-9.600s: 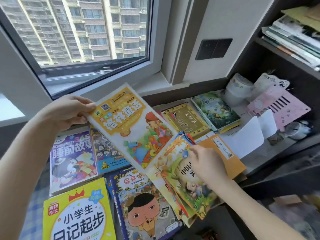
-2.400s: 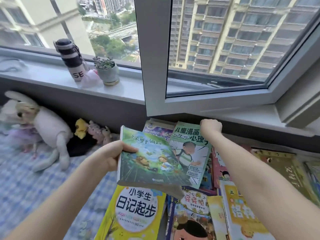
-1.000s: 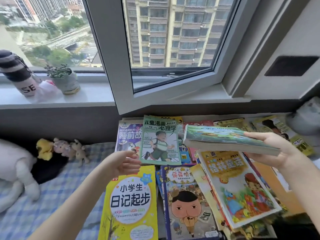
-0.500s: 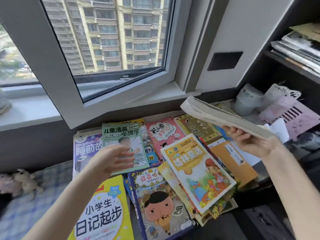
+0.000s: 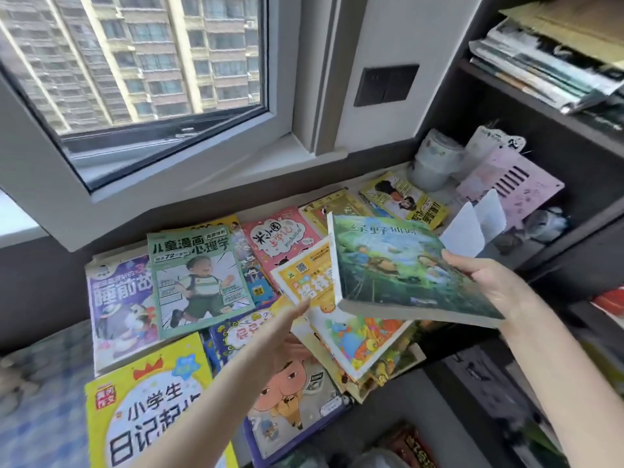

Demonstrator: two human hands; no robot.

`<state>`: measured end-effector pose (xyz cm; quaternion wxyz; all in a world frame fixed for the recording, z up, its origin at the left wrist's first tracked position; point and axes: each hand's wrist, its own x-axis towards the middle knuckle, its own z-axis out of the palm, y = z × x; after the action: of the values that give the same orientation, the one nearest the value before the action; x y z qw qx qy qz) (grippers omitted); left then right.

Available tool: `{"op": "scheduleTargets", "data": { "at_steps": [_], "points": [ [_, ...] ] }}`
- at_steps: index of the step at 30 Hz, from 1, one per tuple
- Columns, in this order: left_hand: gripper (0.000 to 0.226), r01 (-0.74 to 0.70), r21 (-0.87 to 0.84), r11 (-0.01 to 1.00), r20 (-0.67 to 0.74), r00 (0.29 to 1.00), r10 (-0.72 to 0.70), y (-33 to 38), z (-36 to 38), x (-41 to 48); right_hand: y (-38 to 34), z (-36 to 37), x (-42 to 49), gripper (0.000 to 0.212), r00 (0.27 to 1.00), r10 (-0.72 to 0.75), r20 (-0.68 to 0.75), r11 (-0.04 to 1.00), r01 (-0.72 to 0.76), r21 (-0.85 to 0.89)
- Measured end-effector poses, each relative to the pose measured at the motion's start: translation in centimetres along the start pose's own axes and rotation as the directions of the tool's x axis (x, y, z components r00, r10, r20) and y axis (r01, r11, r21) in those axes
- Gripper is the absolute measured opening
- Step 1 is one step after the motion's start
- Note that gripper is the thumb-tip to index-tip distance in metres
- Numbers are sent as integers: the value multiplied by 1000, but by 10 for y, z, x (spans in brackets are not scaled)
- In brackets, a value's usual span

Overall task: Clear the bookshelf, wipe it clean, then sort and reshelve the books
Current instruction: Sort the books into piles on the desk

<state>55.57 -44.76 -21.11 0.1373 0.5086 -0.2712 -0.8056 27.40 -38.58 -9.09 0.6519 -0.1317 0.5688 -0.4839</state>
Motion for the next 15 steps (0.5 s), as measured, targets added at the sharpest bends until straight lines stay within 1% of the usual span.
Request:
{"op": "scheduleTargets", "data": {
  "at_steps": [1,3,4,5,6,7,8,9,10,12,13,15],
  "points": [
    [77,-8,9,1000,-17,1000,8,2,-1,3,1,-4,4,71,1000,-12,6,998,12,-58],
    [73,-2,-11,1000,-42,999,2,13,0,5,0,-8,22,46,999,-33,-42,984,26,-176],
    [73,24,-44,999,-40,999,-26,20,1,5,1,-7,30,40,996,-61,-65,959,40,-280],
    [78,56,-63,996,-28,998,-57,27,2,3,4,-6,42,42,994,-78,-76,913,40,-405],
    [88,88,-46,995,-25,996,-89,33,2,2,7,-5,52,41,994,-81,-74,850,30,-527],
    [95,105,-12,994,-31,994,-105,37,3,0,11,-4,60,33,994,-78,-77,770,11,-638],
    [97,105,27,994,-49,993,-103,41,4,-2,15,-6,68,22,994,-73,-84,696,-10,-718],
    [94,93,59,994,-72,993,-89,44,6,-6,18,-6,72,18,991,-81,-104,653,-26,-757],
    [88,77,79,994,-113,991,-68,46,7,-11,20,-7,76,19,987,-103,-121,629,-29,-777],
    [76,-5,97,995,-200,979,24,50,1,-13,21,-6,77,19,983,-159,-88,603,26,-797],
    [71,-54,101,993,-243,967,78,52,-3,-13,20,-4,74,18,981,-187,-56,573,62,-817],
    [61,-121,114,986,-307,940,151,53,-11,-18,19,-4,76,27,970,-240,-22,459,94,-883]
  ]
}}
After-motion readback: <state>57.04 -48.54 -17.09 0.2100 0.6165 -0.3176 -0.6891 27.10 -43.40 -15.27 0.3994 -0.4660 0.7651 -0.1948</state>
